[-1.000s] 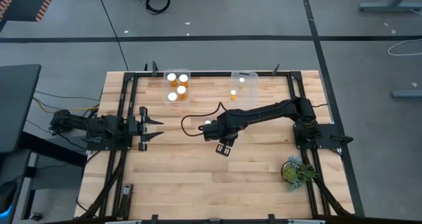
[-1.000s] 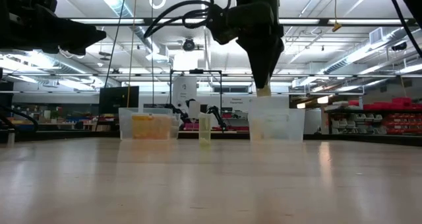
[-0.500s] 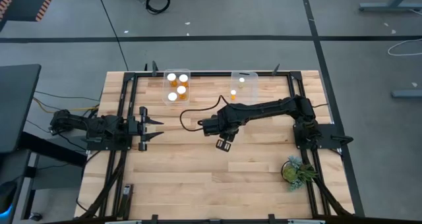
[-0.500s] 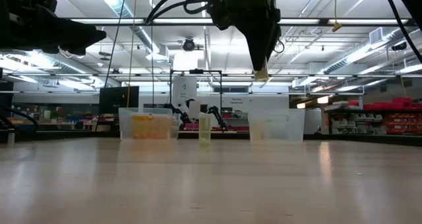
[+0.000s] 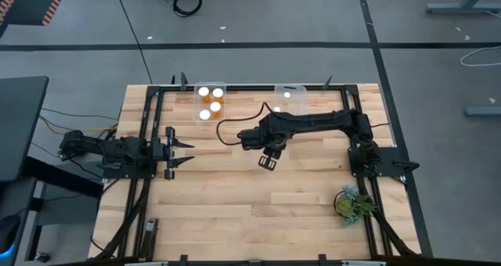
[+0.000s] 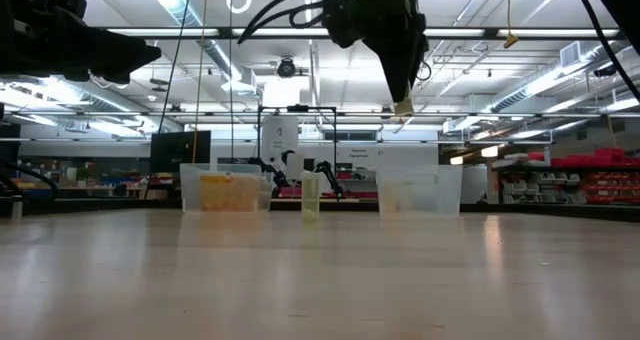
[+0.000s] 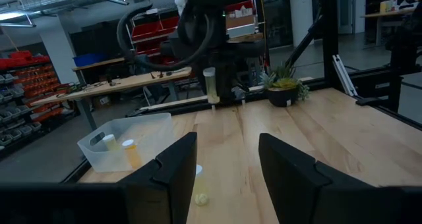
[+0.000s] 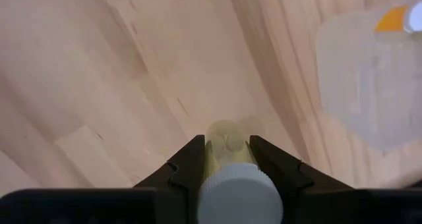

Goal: Pick and place medicine bottles into bin by pill shape (circle, oval)
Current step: Put the yellow tablet bottle into the right transparent bin

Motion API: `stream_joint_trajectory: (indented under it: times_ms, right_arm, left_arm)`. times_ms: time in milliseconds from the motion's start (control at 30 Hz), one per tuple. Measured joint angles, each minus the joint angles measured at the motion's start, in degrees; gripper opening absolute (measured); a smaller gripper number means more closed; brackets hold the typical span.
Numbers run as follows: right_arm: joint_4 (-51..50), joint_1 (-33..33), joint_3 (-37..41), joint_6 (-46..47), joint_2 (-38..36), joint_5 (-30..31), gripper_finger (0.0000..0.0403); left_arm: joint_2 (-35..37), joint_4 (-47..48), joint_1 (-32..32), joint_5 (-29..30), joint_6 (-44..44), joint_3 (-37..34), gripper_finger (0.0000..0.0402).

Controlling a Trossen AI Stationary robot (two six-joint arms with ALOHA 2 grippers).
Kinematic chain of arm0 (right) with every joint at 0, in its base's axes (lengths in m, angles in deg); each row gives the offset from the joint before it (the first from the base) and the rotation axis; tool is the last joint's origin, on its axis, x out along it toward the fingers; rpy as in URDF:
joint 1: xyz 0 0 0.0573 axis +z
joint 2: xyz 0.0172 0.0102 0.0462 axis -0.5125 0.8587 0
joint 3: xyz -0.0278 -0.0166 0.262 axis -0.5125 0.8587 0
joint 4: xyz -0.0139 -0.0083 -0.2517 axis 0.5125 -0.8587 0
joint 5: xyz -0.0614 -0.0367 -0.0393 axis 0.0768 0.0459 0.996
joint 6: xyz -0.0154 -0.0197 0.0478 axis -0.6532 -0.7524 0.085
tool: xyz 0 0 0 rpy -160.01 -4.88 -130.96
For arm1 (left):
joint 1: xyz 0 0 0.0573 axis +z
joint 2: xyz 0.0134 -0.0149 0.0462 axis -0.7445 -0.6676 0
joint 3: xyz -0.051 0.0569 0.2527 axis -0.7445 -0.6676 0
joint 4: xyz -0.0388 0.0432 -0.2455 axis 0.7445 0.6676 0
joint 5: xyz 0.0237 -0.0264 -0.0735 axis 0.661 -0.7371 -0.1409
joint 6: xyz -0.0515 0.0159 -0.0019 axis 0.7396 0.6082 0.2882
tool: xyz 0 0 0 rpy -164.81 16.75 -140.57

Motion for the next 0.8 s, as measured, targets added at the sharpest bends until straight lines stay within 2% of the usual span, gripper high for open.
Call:
stream_joint_trajectory:
  times_ms: [800]
  right_arm:
    - [-0.8, -8.5, 0.0, -6.5, 0.0, -0.7, 0.0122]
  left_arm:
    - [0.0, 0.0, 0.0, 0.0, 0.0, 0.0, 0.0172]
